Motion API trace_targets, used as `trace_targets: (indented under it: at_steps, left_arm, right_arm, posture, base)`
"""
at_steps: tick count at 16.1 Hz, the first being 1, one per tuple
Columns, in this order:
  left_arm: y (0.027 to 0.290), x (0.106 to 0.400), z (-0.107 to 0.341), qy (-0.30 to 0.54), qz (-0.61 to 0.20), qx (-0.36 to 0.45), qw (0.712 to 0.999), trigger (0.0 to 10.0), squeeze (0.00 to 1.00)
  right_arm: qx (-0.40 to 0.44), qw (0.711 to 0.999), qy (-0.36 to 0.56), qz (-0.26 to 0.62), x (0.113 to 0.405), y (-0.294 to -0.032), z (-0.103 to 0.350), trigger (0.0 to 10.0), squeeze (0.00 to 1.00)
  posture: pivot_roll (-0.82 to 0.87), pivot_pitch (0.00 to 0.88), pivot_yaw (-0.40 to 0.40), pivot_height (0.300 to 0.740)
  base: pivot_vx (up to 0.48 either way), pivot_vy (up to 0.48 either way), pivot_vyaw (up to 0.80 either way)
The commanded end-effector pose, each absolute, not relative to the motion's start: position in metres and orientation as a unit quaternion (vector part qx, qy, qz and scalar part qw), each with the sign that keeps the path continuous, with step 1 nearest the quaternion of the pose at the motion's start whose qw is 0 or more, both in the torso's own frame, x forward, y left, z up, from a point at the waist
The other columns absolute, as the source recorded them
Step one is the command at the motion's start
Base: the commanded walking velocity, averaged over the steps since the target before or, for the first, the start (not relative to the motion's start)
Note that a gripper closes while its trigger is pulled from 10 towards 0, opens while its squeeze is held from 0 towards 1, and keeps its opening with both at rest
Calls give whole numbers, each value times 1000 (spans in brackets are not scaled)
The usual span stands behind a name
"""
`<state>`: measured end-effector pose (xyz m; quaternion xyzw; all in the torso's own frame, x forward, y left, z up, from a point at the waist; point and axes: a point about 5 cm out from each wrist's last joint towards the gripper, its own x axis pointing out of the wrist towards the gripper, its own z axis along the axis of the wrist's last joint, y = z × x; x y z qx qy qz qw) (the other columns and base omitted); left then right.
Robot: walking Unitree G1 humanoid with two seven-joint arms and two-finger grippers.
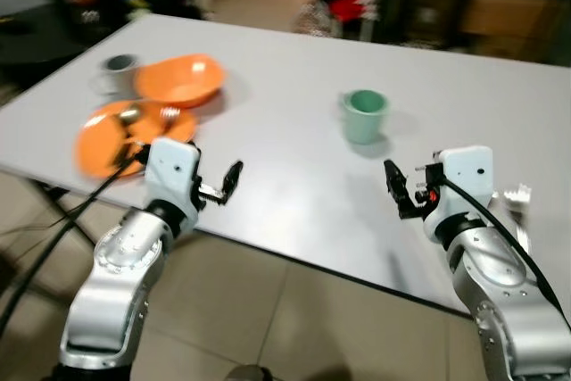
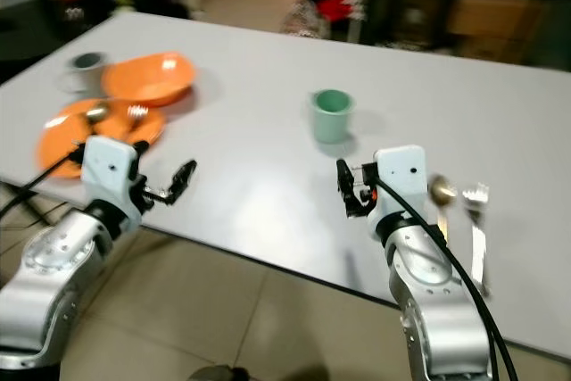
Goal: Setting the table
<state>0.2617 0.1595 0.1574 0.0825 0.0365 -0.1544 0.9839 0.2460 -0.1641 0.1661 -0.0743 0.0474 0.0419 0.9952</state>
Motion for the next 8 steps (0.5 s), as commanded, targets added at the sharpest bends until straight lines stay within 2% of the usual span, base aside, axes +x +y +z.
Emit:
trace_targets:
  at_steps: [1, 4, 8]
  left_arm:
    - [157, 263, 161, 28, -147, 92, 984, 10000, 0]
    - [159, 264, 161, 27, -124, 89, 988, 10000, 0]
    - [161, 267, 162, 27, -120, 87, 989, 10000, 0]
  right_arm:
    - [-78, 995, 42, 36, 247, -166, 162, 10000, 1000]
    - [-98, 995, 18, 0, 252, -172, 161, 10000, 1000]
    - [-58, 996, 64, 21, 253, -170, 149, 10000, 1000]
  posture:
    - [34, 0, 42, 740]
    - [43, 0, 36, 740]
    - [43, 0, 52, 740]
  base:
    - [0, 0, 800]
    - [0, 0, 800]
    - [0, 0, 800]
